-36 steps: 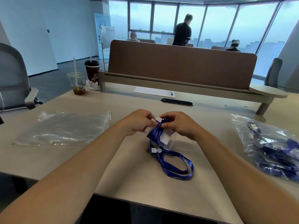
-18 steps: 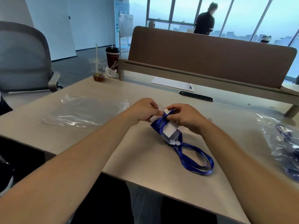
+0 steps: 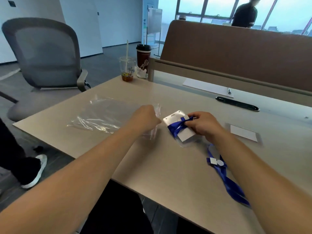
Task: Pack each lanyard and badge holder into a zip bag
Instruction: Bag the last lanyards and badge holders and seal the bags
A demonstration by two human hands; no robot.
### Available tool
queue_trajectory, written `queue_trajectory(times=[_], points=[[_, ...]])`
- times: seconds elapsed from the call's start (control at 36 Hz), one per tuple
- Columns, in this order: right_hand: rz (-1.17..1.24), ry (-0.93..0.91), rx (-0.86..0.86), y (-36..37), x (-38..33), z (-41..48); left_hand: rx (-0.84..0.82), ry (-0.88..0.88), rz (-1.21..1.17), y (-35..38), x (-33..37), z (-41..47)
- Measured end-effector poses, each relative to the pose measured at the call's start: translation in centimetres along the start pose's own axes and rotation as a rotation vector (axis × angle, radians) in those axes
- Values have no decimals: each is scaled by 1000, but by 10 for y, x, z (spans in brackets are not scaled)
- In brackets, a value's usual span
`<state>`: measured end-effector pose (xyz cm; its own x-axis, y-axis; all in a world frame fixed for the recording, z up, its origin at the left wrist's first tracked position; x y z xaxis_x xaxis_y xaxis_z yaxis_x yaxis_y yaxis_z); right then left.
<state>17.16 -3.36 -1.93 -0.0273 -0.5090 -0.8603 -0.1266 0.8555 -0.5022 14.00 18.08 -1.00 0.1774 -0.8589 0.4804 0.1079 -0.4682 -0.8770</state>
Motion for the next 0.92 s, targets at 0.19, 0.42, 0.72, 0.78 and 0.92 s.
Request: queue_trajectory(times=[0.19, 0.42, 0.72, 0.78, 0.92], points=[[3, 21, 31, 9, -1, 9, -48, 41, 87, 10, -3, 2], [-1, 64, 25, 14, 0, 9, -40, 23, 152, 9, -4, 4], [-15, 46, 40, 6, -8, -1, 109, 17, 134, -10, -4, 4], [-1, 37, 68, -2, -7, 0, 129, 35, 111, -14, 1, 4], [82, 55, 102, -23, -4, -4, 153, 115, 105, -18, 21, -1]])
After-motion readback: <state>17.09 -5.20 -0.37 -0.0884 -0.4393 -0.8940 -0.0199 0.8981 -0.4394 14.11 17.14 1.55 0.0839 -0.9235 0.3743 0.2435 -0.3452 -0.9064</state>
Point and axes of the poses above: each hand's wrist, its own z-axis towards the middle knuckle, its own y-axis out of the palm, x = y × z, the point moved 8 cm from there along z, towards the middle knuckle, and after that the axes turned 3 degrees about z, right-handed, at the moved point
